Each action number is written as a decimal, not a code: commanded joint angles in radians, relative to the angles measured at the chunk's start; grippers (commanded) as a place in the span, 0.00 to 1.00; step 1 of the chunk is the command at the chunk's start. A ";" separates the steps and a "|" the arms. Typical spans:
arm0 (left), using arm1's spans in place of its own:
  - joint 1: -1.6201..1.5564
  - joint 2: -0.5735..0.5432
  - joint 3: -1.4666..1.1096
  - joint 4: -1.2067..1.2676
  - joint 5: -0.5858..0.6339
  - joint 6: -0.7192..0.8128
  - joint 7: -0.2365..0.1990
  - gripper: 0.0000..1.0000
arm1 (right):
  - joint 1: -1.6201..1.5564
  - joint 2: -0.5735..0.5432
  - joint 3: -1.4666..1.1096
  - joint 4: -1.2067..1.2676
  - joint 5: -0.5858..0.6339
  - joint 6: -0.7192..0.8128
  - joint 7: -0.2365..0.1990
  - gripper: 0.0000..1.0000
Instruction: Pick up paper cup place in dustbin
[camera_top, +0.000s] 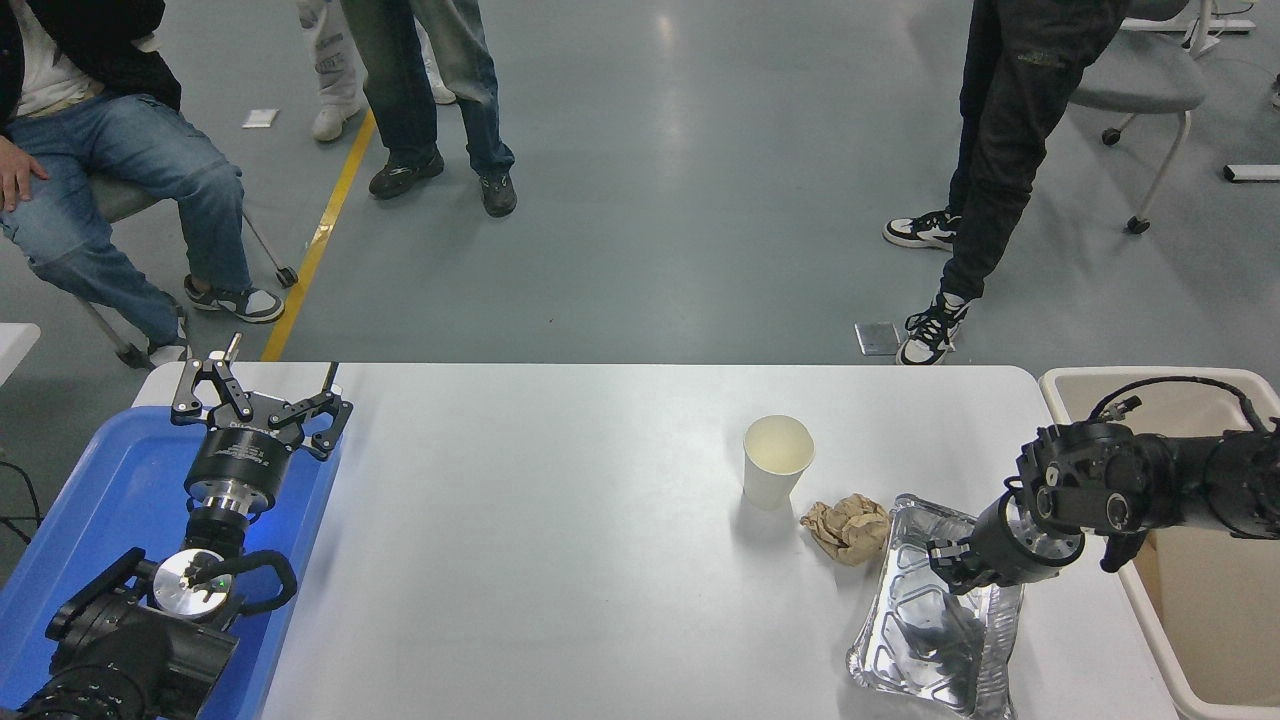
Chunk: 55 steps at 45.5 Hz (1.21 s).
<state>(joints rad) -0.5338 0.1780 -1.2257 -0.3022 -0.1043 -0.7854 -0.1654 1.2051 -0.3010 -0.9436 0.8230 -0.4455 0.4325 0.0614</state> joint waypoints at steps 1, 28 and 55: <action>0.000 0.000 -0.002 0.000 0.000 0.000 0.001 0.99 | -0.002 0.002 0.000 -0.001 0.002 0.000 0.000 0.00; 0.000 0.005 0.002 0.000 -0.002 0.000 -0.002 0.99 | 0.416 -0.233 -0.015 0.309 0.007 0.193 0.000 1.00; 0.000 0.005 0.002 0.002 -0.002 0.000 -0.002 0.99 | 1.208 -0.377 -0.282 0.722 0.025 0.353 -0.003 1.00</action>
<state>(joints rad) -0.5337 0.1824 -1.2240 -0.3013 -0.1058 -0.7854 -0.1675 2.1245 -0.6705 -1.1439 1.4049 -0.4475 0.7600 0.0552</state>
